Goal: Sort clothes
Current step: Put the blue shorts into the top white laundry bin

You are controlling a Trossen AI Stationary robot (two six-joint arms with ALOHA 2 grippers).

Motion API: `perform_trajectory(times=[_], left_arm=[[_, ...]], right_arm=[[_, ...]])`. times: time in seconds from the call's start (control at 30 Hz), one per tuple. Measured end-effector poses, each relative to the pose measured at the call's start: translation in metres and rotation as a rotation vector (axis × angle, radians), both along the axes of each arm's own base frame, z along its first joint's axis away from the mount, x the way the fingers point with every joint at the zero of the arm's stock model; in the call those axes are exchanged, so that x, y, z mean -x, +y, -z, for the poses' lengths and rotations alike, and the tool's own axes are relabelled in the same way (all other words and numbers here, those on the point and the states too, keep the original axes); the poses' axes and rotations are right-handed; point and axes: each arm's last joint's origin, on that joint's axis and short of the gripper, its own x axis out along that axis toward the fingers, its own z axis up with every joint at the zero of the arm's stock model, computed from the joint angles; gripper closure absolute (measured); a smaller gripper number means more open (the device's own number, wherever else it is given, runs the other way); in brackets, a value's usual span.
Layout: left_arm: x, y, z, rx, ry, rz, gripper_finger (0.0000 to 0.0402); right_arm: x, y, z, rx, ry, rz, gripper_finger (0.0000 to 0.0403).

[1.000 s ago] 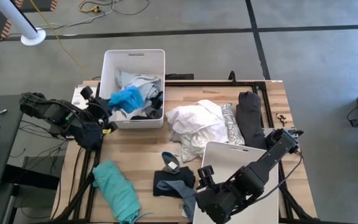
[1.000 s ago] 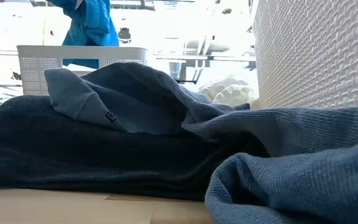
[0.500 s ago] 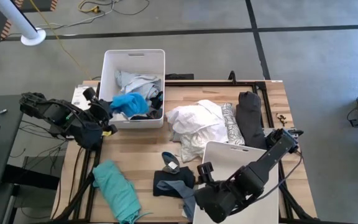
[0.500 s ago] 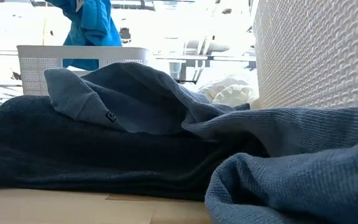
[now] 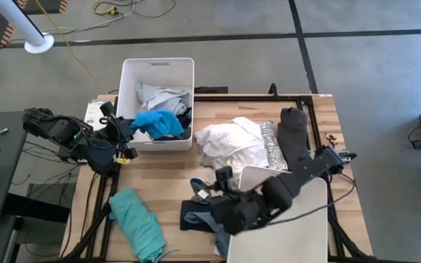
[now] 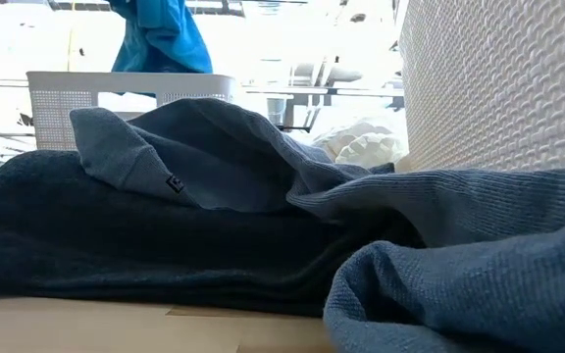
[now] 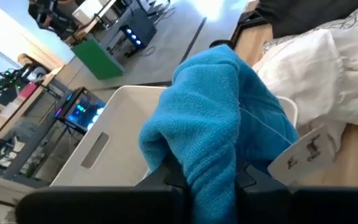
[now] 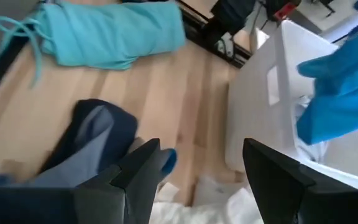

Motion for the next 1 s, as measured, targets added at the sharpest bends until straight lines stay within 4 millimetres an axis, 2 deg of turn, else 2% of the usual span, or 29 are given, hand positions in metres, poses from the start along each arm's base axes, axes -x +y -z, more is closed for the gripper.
perform_trajectory(times=[0.13,0.3,0.6,1.0], left_arm=[[0.007,0.004,0.002,0.005,0.017,-0.015,0.0372],[0.02,0.011,0.006,0.036,0.024,-0.063,0.0372],[0.025,0.014,0.012,0.076,0.055,-0.101,0.0372],[0.017,0.015,0.037,0.11,0.158,-0.134,0.0371]], right_arm=[[-0.005,-0.014,0.002,0.005,0.026,0.041,0.0159],[-0.003,-0.019,0.005,-0.011,0.06,0.087,0.0159],[0.002,-0.009,0.005,-0.026,0.052,0.069,0.0159],[0.008,0.002,0.005,-0.057,0.042,0.065,0.0159]])
